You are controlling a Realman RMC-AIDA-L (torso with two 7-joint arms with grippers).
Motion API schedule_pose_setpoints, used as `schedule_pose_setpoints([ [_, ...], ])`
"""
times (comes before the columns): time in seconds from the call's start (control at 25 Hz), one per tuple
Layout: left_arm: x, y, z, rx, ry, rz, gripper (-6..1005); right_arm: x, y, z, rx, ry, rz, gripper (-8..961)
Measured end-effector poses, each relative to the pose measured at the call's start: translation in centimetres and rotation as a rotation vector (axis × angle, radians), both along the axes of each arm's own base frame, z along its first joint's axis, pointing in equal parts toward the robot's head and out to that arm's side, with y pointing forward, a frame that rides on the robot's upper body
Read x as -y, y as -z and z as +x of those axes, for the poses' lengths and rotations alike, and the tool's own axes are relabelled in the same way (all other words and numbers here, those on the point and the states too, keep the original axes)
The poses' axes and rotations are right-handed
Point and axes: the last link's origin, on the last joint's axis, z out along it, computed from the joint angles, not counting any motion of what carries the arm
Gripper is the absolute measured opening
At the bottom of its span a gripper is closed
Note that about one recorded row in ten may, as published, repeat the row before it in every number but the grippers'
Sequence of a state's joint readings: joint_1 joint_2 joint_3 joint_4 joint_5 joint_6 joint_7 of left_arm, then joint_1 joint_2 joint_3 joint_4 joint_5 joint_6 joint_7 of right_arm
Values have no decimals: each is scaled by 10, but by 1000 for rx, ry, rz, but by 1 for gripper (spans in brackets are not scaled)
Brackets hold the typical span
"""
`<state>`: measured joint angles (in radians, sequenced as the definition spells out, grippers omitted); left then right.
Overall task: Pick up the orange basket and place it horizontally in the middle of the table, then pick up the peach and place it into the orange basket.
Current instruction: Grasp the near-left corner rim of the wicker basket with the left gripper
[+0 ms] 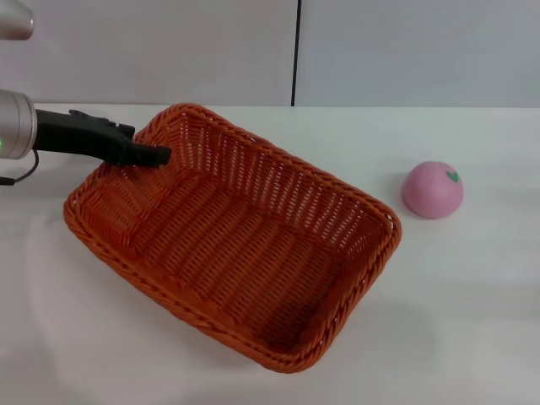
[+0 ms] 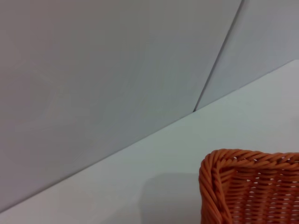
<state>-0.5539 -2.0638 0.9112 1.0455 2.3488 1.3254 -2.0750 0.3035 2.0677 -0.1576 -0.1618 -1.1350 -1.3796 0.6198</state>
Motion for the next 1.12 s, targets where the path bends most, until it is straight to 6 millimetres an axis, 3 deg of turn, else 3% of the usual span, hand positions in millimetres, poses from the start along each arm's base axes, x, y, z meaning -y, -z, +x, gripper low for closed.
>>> schedule_pose_setpoints([
  [0.24, -2, -1, 3, 2, 16, 3, 779, 0, -2, 2, -4, 10, 13, 826],
  [0.68, -2, -1, 5, 5, 17, -4, 332, 2, -6, 5, -13, 27, 33, 827],
  [1.12, -1, -2, 7, 38, 10, 0, 186, 0, -4, 4, -19, 26, 29, 826],
])
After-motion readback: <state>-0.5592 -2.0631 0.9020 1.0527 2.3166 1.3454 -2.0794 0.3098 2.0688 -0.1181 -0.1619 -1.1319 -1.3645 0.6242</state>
